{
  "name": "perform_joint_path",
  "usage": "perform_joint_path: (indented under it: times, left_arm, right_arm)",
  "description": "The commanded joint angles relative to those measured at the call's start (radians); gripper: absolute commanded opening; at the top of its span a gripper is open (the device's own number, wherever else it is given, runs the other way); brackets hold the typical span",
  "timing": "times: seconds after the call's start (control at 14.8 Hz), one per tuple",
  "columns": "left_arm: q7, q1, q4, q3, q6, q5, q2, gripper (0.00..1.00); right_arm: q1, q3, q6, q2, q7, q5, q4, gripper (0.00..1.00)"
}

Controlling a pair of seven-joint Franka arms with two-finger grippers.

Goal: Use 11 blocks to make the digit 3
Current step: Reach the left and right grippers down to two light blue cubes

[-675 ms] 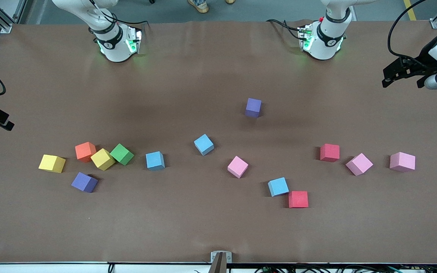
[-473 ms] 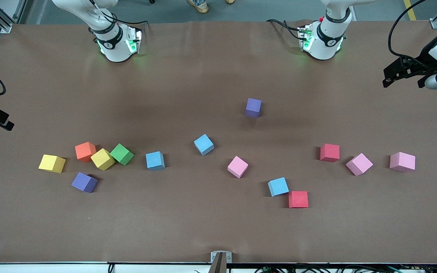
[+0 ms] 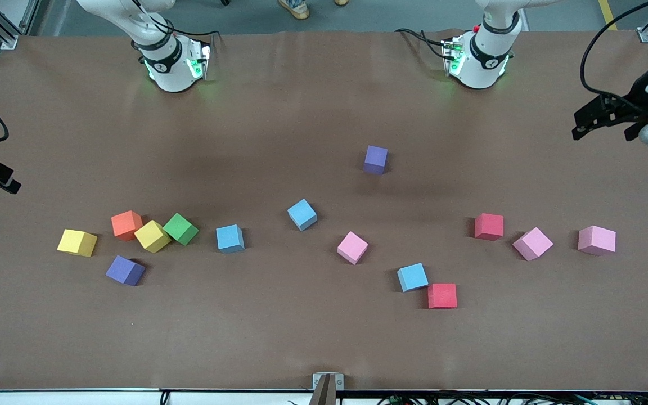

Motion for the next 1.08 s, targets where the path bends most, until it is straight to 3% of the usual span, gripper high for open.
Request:
perform_joint_path:
  times: [0.0, 0.41, 0.74, 1.01]
  left_arm:
    - [-0.127, -0.077, 0.055, -0.017, 0.007, 0.015, 0.117, 1.00]
    - [-0.435, -0.282, 0.057, -0.019, 0.211, 0.012, 0.297, 1.00]
    - [-0.739, -0.468, 0.089, -0.014, 0.378, 0.021, 0.476, 1.00]
    - [-1.015, -0.620, 0.218, -0.001, 0.452, 0.026, 0.637, 1.00]
  right_arm:
    - [0.000, 0.003, -0.005, 0.007, 0.000, -0.014, 0.015, 1.00]
    - [0.010, 0.006, 0.020, 0.027, 0.000, -0.010, 0.014, 1.00]
    - [0.155, 0.006, 0.049, 0.082, 0.009, -0.017, -0.003, 1.00]
    - [0.289, 0.008, 0.099, 0.192, 0.012, -0.002, -0.014, 1.00]
